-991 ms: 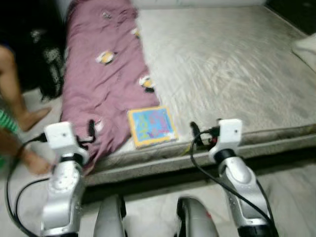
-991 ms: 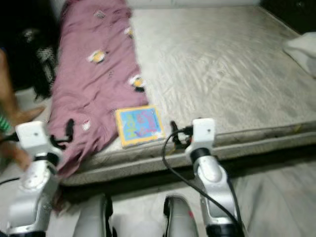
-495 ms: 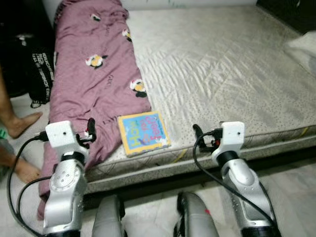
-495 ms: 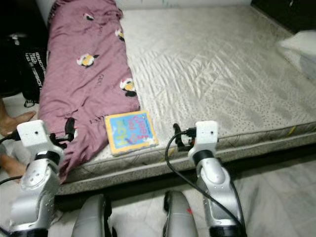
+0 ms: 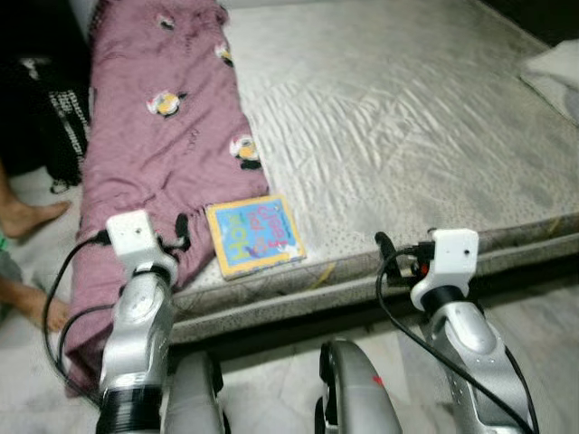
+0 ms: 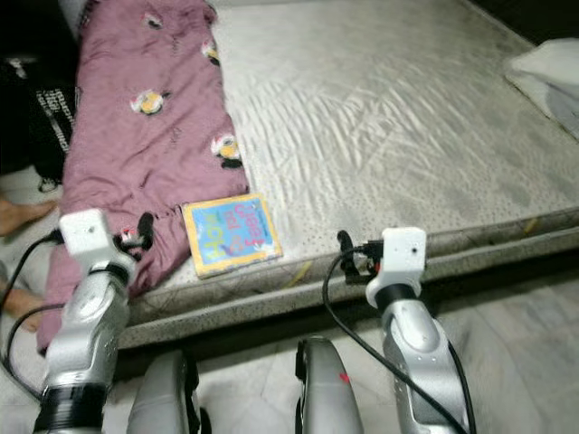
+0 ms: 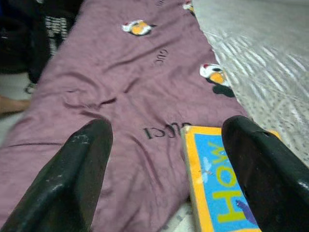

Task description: Clean up the room

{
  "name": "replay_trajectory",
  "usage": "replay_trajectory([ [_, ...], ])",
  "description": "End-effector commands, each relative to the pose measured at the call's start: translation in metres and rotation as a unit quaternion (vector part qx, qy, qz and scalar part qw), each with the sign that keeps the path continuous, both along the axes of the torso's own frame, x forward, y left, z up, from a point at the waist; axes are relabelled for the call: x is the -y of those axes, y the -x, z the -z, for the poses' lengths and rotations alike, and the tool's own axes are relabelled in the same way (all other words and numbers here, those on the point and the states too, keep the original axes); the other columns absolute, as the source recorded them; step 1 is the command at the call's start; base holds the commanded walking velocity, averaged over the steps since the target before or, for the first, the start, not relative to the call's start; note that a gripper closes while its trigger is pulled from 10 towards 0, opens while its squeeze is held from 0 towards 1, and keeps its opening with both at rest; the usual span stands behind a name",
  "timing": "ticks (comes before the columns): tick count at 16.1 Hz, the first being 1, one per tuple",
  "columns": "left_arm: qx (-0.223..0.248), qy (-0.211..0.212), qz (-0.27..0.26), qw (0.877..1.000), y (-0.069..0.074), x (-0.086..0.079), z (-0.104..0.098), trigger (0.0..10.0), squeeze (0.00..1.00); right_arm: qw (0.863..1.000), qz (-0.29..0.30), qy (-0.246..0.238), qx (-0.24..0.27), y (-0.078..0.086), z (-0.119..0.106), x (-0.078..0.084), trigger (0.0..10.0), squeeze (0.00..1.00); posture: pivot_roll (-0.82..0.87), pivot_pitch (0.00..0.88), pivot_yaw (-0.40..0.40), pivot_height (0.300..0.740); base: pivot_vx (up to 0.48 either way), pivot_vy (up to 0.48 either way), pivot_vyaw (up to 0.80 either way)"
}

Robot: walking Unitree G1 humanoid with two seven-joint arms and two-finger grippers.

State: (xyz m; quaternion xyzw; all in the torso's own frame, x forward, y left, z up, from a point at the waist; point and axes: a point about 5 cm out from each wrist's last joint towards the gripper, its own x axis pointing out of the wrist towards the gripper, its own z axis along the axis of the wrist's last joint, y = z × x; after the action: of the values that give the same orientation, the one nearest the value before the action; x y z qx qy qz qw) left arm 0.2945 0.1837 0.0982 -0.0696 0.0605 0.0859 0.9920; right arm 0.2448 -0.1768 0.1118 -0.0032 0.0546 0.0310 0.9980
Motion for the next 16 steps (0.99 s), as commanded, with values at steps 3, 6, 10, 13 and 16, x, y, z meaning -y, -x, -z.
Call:
replay_trajectory([
  [3, -0.01, -0.005, 0.001, 1.0, -0.005, 0.001, 0.008, 10.0, 0.0, 1.0, 0.01, 0.001, -0.001, 0.007, -0.004, 0.006, 10.0, 0.0, -0.21, 0.149, -0.005, 0.548, 0.0, 0.0, 0.0],
  [6, -0.011, -0.003, 0.001, 1.0, -0.011, 0.005, 0.012, 10.0, 0.0, 1.0, 0.014, 0.003, -0.004, 0.008, -0.005, 0.007, 10.0, 0.0, -0.22, 0.157, 0.001, 0.543, 0.0, 0.0, 0.0],
  [10, -0.013, 0.007, -0.002, 1.0, -0.02, 0.011, 0.018, 10.0, 0.0, 1.0, 0.015, 0.005, -0.007, 0.013, -0.007, 0.01, 10.0, 0.0, -0.22, 0.166, -0.001, 0.533, 0.0, 0.0, 0.0],
  [13, -0.012, 0.014, -0.008, 1.0, -0.027, 0.011, 0.018, 10.0, 0.0, 1.0, 0.014, 0.007, -0.009, 0.013, -0.007, 0.01, 10.0, 0.0, -0.22, 0.166, -0.004, 0.502, 0.0, 0.0, 0.0],
  [16, -0.015, -0.002, -0.002, 1.0, -0.028, 0.006, 0.02, 10.0, 0.0, 1.0, 0.014, 0.007, -0.011, 0.017, -0.007, 0.011, 10.0, 0.0, -0.24, 0.184, -0.01, 0.472, 0.0, 0.0, 0.0],
])
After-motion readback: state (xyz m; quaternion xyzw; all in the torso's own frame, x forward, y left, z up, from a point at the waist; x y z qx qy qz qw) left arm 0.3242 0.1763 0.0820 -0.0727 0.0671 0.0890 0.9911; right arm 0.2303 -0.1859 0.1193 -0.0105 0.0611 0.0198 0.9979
